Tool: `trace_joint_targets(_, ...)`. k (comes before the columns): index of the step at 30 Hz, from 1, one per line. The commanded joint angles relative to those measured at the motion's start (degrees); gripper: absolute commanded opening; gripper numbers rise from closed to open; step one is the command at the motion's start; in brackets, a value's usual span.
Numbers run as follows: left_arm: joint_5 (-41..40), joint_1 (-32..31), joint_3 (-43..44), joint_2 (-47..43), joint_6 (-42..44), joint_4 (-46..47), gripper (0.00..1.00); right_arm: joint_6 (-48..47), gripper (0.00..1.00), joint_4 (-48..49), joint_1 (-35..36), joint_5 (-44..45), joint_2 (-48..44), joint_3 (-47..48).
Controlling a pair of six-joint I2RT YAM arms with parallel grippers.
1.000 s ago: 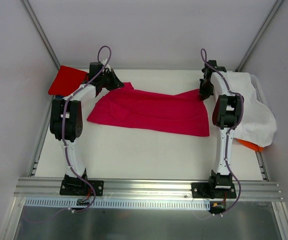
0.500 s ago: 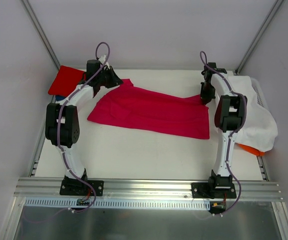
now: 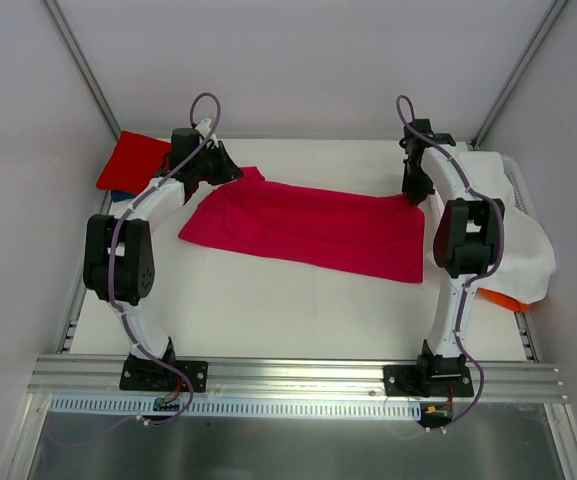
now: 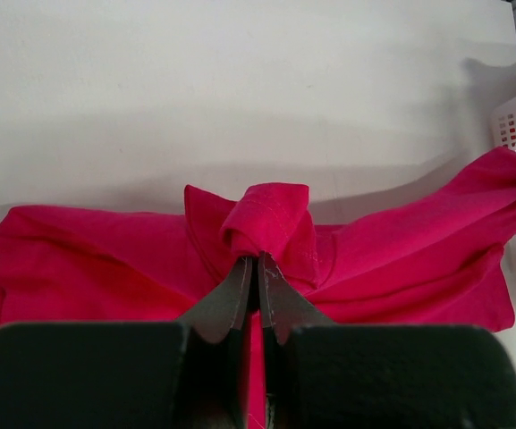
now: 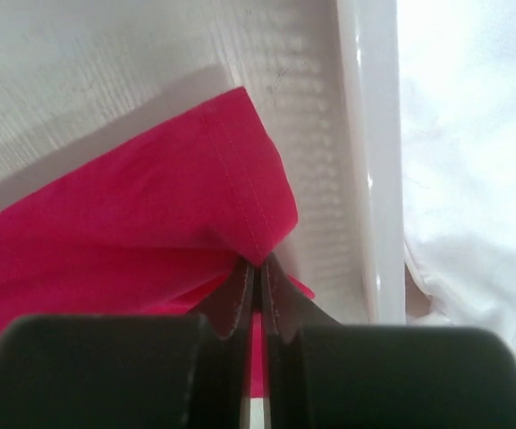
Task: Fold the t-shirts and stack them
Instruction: Fold the tshirt
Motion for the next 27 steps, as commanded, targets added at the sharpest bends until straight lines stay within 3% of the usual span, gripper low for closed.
trace_joint_targets(1, -1.27, 0.30, -2.38, -4.68, 1.98, 1.99, 0.00, 0.00, 0.01, -1.37, 0.62, 3.36, -4.25, -2.80)
trace_joint_targets(19, -3.29, 0.03, -17.94, -11.54, 3.56, 4.36, 0.00, 5.18, 0.03, -0.66, 4.58, 10.48, -8.22, -20.92)
trace_joint_targets(20, -3.38, 0.03, -18.30, -11.54, 3.73, 4.45, 0.00, 5.27, 0.31, -0.66, 4.76, 9.87, -8.04, -21.61)
trace_joint_targets(23, -4.87, -0.05, -19.45, -11.72, 4.35, 3.92, 0.00, 5.70, 0.99, -0.49, 5.46, 10.65, -8.48, -23.37)
trace_joint_targets(27, -6.54, -0.32, -17.96, -10.84, 4.79, 0.16, 0.00, 6.41, 0.99, -1.10, 5.72, 12.58, -10.49, -22.77)
